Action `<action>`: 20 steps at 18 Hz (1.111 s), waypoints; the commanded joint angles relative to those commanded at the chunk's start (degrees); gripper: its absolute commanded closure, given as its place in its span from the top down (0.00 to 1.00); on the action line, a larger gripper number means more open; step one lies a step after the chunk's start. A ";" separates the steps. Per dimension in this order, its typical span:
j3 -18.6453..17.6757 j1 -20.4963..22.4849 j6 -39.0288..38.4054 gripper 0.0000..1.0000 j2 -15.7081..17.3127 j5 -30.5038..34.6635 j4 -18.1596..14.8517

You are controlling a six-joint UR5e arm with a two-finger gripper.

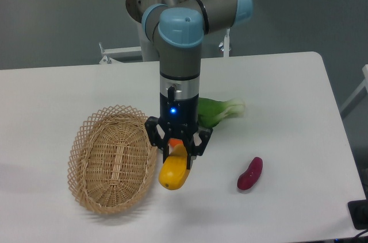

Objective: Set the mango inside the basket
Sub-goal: 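Carry the mango over the wicker basket and lower it inside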

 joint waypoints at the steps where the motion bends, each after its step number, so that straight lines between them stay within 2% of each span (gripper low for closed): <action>1: -0.88 -0.09 0.00 0.33 0.70 0.00 0.00; 4: -4.13 -1.58 -3.32 0.33 2.55 0.00 -0.09; 7: -5.62 -2.81 -8.08 0.33 3.25 0.35 -0.35; 11: -8.09 -8.86 -8.18 0.33 2.55 8.25 -0.35; 13: -9.14 -10.10 -8.09 0.33 1.07 8.88 -0.35; 15: -8.88 -11.15 -8.88 0.33 0.01 8.97 -0.35; 18: -8.97 -14.15 -10.20 0.33 -3.85 10.97 -0.26; 20: -8.62 -16.07 -9.85 0.33 -5.09 12.65 -0.18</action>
